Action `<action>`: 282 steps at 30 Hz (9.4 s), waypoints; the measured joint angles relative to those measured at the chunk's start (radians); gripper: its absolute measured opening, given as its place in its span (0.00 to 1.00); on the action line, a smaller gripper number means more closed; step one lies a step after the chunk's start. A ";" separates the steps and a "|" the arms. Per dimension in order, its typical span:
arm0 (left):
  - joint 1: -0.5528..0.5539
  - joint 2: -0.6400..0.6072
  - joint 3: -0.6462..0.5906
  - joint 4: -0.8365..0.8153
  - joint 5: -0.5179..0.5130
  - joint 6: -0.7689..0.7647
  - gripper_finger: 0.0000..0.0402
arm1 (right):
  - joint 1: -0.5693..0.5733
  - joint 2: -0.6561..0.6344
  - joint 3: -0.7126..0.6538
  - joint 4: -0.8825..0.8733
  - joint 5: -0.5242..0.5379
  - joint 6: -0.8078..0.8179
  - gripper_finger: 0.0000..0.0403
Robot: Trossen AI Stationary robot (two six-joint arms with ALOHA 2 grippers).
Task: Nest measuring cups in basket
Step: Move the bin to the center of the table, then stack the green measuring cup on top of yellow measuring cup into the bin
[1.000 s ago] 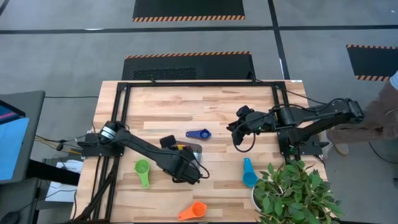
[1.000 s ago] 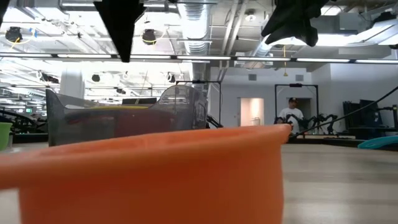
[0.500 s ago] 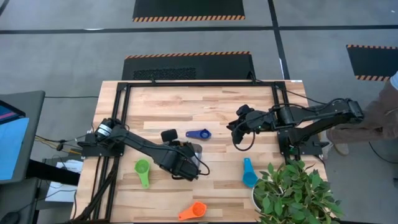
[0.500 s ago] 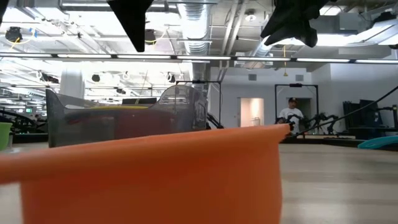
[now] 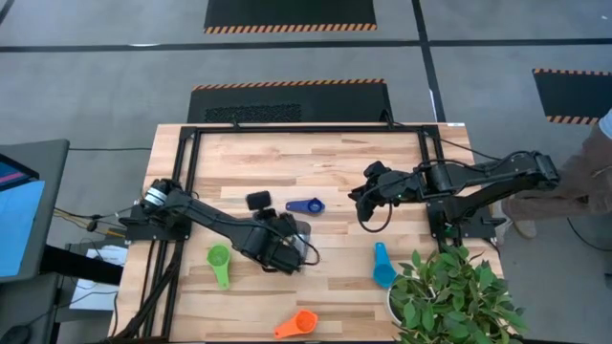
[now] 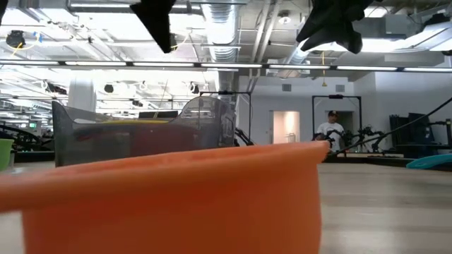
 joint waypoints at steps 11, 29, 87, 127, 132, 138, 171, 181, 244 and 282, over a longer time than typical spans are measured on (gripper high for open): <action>-0.026 -0.518 -0.557 0.297 0.066 -0.028 0.15 | -0.010 0.000 0.000 0.006 0.000 0.017 0.29; 0.158 -0.990 -0.893 0.704 0.346 0.403 0.15 | -0.097 0.000 0.000 0.007 0.000 0.016 0.29; 0.233 -1.324 -1.156 0.958 0.500 0.372 0.15 | -0.174 0.000 0.000 0.054 0.002 0.033 0.29; 0.232 -0.948 -1.251 0.925 0.602 -0.180 0.15 | -0.074 0.000 0.000 0.093 -0.029 0.015 0.29; 0.225 -0.827 -1.251 0.998 0.667 -0.196 0.15 | -0.074 0.000 0.000 0.093 -0.030 0.014 0.29; 0.170 -0.710 -1.228 1.189 0.732 -0.222 0.15 | -0.074 0.000 0.000 0.091 -0.029 0.006 0.29; -0.059 -0.762 -1.010 0.437 0.776 -0.787 0.42 | -0.074 0.000 0.000 0.076 -0.087 -0.020 0.29; -0.150 -0.697 -1.049 0.500 0.750 -0.908 0.42 | -0.070 0.000 0.000 0.080 -0.087 -0.020 0.29; 0.271 -0.360 -0.505 0.642 0.571 0.425 0.00 | -0.069 0.000 0.000 0.106 -0.113 0.015 0.29; 0.278 -0.148 -0.385 0.614 0.578 0.574 0.00 | -0.069 0.000 0.000 0.102 -0.113 0.014 0.29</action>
